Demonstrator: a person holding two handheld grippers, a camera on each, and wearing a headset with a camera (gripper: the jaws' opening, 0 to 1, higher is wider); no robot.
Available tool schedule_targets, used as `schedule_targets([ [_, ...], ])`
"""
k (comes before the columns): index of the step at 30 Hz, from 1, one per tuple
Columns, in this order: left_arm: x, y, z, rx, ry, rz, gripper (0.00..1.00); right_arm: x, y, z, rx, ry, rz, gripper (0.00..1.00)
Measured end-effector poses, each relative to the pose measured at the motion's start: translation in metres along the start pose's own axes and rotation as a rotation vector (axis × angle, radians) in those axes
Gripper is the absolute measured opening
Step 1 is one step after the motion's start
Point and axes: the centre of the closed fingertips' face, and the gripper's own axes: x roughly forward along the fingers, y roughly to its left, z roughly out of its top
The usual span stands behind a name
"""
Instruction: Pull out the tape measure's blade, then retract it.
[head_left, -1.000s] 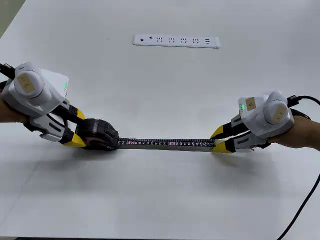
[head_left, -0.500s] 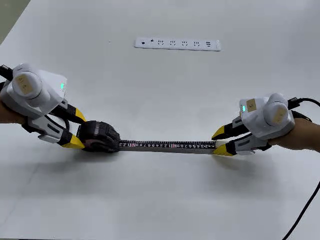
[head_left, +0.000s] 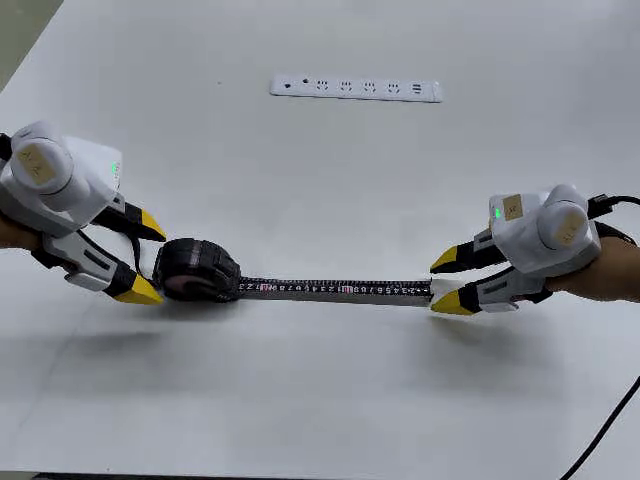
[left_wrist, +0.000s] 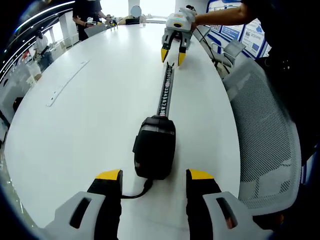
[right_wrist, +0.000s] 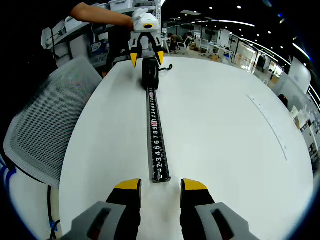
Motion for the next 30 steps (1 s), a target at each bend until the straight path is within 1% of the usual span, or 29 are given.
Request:
schedule_targets([
  [2, -0.001, -0.002, -0.001, -0.009, -0.005, 0.004, 0.49, -0.002, 0.001, -0.001, -0.002, 0.002, -0.006, 0.28],
  [8, -0.003, -0.009, 0.0, -0.041, -0.029, 0.015, 0.53, -0.007, 0.004, 0.0, 0.014, -0.003, -0.028, 0.33],
  [13, -0.004, -0.013, 0.001, -0.069, -0.055, 0.036, 0.57, -0.011, 0.007, 0.002, 0.027, -0.014, -0.044, 0.36],
  [19, -0.007, -0.02, 0.002, -0.093, -0.079, 0.056, 0.6, -0.013, 0.014, 0.0, 0.044, -0.014, -0.059, 0.41],
  [26, -0.009, -0.026, 0.001, -0.118, -0.101, 0.078, 0.66, -0.017, 0.019, -0.002, 0.08, -0.028, -0.08, 0.46],
  [30, -0.01, -0.03, 0.003, -0.138, -0.122, 0.094, 0.7, -0.02, 0.022, -0.004, 0.106, -0.038, -0.097, 0.5],
])
